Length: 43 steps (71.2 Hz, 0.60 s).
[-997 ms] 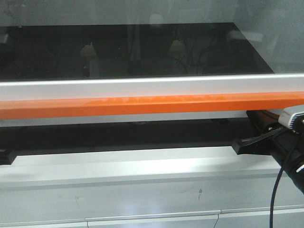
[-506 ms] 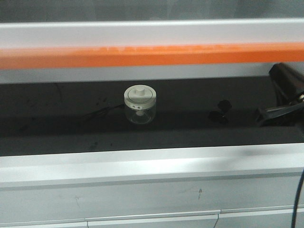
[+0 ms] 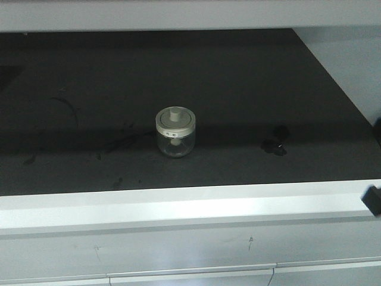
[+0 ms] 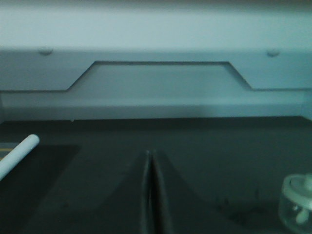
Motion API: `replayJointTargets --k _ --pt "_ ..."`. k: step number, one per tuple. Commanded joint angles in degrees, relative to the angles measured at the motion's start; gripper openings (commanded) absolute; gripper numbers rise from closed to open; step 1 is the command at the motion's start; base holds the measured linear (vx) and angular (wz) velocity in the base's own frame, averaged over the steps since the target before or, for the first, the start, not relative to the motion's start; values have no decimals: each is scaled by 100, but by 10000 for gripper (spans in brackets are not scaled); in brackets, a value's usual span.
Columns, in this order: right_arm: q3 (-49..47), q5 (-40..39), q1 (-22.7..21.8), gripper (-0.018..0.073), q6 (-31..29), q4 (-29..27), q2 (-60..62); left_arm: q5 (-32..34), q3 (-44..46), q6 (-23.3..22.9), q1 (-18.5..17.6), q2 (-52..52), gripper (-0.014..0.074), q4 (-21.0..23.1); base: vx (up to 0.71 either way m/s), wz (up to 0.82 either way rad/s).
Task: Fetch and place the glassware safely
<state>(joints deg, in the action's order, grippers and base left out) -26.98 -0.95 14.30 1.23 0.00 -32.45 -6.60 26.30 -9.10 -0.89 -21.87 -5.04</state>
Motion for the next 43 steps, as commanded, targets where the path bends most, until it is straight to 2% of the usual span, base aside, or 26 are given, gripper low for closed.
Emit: replayJointTargets --k 1,7,22,43 --pt "-150 209 -6 -1 -123 64 353 15 57 111 4 273 -7 24 0 0" --pt "104 263 -6 -1 -321 64 649 -12 -239 100 4 577 -7 130 0 0" --pt "1080 95 -6 0 -309 -130 1280 -338 -1156 100 4 1229 -7 581 0 0" --pt "1223 -181 -6 0 -309 -130 1377 -528 -1310 87 4 1345 -7 566 0 0"
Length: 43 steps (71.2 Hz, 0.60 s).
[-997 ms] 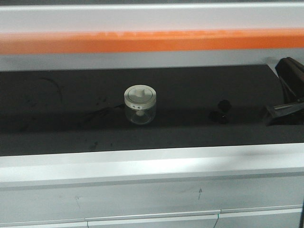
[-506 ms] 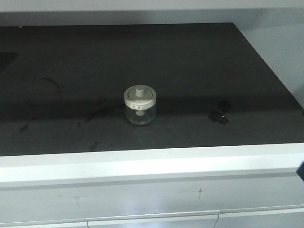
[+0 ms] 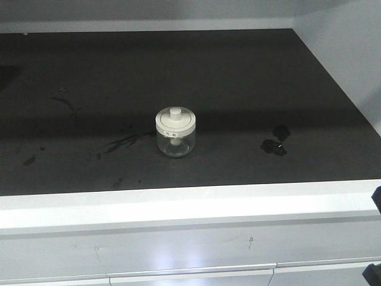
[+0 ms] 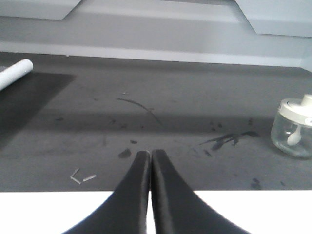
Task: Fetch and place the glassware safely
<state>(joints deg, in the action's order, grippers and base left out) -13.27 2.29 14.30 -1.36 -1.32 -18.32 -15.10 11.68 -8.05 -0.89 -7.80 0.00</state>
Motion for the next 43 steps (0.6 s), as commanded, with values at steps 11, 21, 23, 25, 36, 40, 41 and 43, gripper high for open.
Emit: replayJointTargets --k 11,21,23,25,36,40,41,43 --pt "-147 -607 -6 10 -50 -4 -36 328 152 -18 4 -63 -7 62 0 0" --pt "-154 -612 -6 81 -50 -16 -42 328 152 -18 4 -63 -7 62 0 0" --pt "-154 -602 -6 103 -50 -16 -42 328 152 -18 4 -63 -7 62 0 0" --pt "-154 -602 -6 127 -50 -16 -42 328 152 -18 4 -63 -7 62 0 0" --pt "-154 -609 -6 309 -50 -16 -42 328 152 -18 4 -63 -7 62 0 0" --pt "-165 -622 -6 375 -50 -16 -42 328 152 -18 4 -63 -7 62 0 0" --pt "-165 -637 -6 390 -50 -16 -42 328 152 -18 4 -63 -7 62 0 0" --pt "-166 -701 -6 426 -50 -16 -58 328 152 -18 4 -63 -7 62 0 0"
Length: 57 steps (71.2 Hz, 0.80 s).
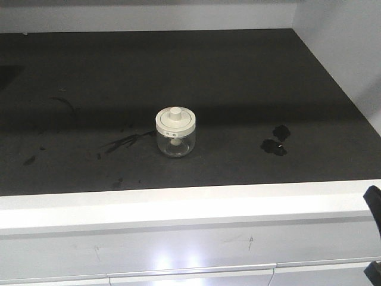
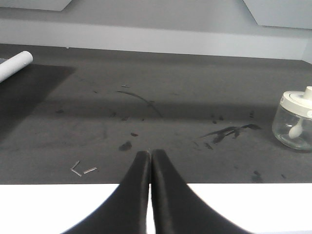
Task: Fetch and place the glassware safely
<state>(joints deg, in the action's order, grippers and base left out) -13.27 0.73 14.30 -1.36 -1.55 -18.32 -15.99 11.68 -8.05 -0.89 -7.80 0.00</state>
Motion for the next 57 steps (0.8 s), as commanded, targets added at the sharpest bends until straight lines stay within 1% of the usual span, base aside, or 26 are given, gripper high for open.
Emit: replayJointTargets --k 1,9,14,18,28,36,47,57 --pt "-166 -577 -6 439 -50 6 -70 417 152 -18 4 -63 -7 62 0 0" --pt "-171 -964 -6 506 -25 6 -348 417 152 -18 4 -63 -7 62 0 0" --pt "-224 -1149 -5 510 136 6 -653 417 152 -18 4 -63 -7 62 0 0" --pt "-346 -1232 98 509 267 12 -950 417 152 -18 4 -63 -7 62 0 0" --pt "-836 -1719 735 509 136 155 -1810 417 152 -18 4 -63 -7 62 0 0" --pt "-1352 -2145 1129 509 136 208 -2729 417 152 -18 4 -63 -7 62 0 0" --pt "-2194 -2391 1458 509 136 238 -4029 417 152 -18 4 -63 -7 62 0 0" --pt "-3067 -2449 1555 509 233 300 -5099 417 152 -18 4 -63 -7 62 0 0"
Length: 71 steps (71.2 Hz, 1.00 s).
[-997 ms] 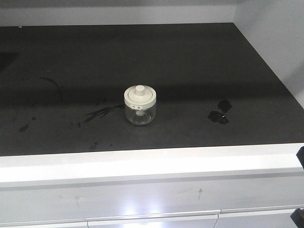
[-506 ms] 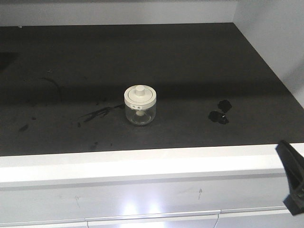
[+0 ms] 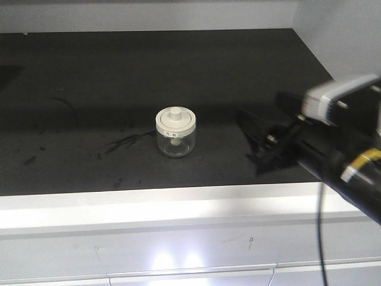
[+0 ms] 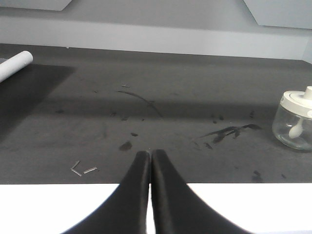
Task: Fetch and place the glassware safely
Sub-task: 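Reach the right gripper around the white-lidded glass jar and close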
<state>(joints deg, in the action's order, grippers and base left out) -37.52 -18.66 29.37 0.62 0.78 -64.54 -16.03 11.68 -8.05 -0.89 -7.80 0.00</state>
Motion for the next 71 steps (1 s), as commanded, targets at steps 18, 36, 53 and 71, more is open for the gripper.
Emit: replayJointTargets --k 18,36,53,71 --pt "-2090 -491 65 505 109 146 -2088 421 152 -18 4 -63 -7 62 0 0" --pt "-2890 -600 65 491 830 604 -3084 421 152 -18 4 -63 -7 62 0 0" --pt "-3403 -687 65 491 1643 1479 -3780 421 152 -18 4 -63 -7 62 0 0" --pt "-3460 -937 65 491 1802 1620 -4202 421 152 -18 4 -63 -7 62 0 0"
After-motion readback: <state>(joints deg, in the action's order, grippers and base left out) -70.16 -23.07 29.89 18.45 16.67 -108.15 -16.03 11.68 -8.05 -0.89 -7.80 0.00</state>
